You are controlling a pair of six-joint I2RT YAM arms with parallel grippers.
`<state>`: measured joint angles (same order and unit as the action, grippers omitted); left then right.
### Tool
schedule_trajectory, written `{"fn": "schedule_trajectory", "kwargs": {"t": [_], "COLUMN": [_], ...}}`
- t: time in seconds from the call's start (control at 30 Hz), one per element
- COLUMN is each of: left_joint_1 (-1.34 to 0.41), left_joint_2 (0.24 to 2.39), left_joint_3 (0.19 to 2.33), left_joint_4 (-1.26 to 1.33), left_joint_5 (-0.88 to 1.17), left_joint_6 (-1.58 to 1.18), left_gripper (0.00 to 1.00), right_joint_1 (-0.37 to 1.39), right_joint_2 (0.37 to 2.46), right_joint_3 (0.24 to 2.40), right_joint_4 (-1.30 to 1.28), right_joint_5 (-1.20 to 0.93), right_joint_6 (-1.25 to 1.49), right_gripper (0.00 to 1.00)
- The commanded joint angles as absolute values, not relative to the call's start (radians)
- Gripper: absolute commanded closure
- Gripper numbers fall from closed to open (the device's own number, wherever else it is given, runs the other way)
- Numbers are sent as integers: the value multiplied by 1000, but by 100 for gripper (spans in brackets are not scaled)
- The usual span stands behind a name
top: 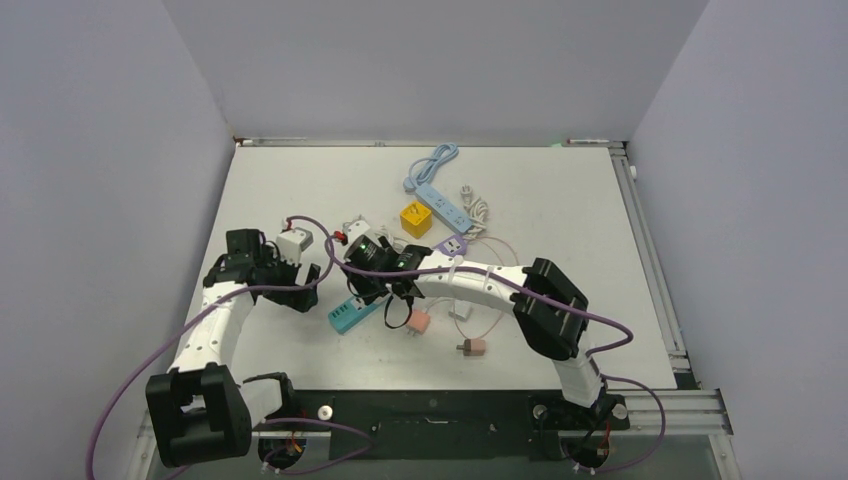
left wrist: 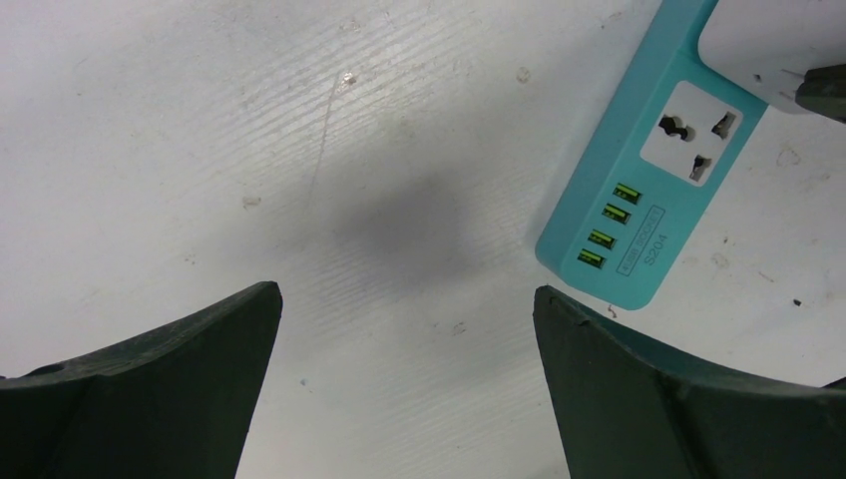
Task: Insert the plug
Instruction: Insert the plug into the socket.
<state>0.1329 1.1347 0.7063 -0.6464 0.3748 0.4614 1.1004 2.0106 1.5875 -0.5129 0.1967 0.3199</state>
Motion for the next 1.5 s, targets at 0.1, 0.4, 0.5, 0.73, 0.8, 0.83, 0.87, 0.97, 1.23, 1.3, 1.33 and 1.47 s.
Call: {"fn": "schedule_trajectory", "kwargs": {"t": [0.1, 0.4, 0.5, 0.73, 0.8, 0.83, 0.87, 0.97, 1.23, 1.3, 1.33, 1.47], "left_joint_1": [137, 138, 138, 139, 138, 139, 139, 139, 138, 138, 138, 138], "left_joint_2": [1095, 1132, 1131, 1138, 1142, 1144, 1146, 1146, 1166, 1166, 1166, 1162], "left_joint_3": [780, 809, 810, 838, 853, 859, 862, 870, 895, 901, 902, 909], "left_joint_4": [-591, -578, -575, -591, -603, -607, -610, -610, -617, -620, -620, -629], "left_joint_5": [356, 337, 329, 323, 322, 324, 324, 324, 333, 340, 340, 345], "left_joint_6": [361, 333, 331, 329, 328, 328, 328, 328, 305, 302, 302, 304], "left_gripper": [4, 4, 4, 4, 4, 4, 4, 4, 4, 4, 4, 4], "right_joint_1": [1105, 1122, 1135, 1156, 1161, 1162, 1162, 1162, 1170, 1170, 1170, 1172], "right_joint_2": [2102, 2079, 2059, 2054, 2049, 2042, 2036, 2031, 2026, 2028, 2031, 2047], "right_joint_3": [1552, 1410, 1337, 1246, 1219, 1198, 1176, 1128, 1038, 1024, 1018, 997], "right_joint_4": [-530, -471, -427, -339, -305, -284, -268, -241, -182, -166, -155, -123], "right_joint_5": [160, 170, 182, 197, 205, 203, 202, 204, 196, 190, 186, 170], "right_joint_6": [320, 343, 362, 390, 394, 394, 393, 396, 396, 399, 401, 406], "right_gripper": [95, 95, 95, 95, 95, 95, 95, 95, 95, 95, 95, 95]}}
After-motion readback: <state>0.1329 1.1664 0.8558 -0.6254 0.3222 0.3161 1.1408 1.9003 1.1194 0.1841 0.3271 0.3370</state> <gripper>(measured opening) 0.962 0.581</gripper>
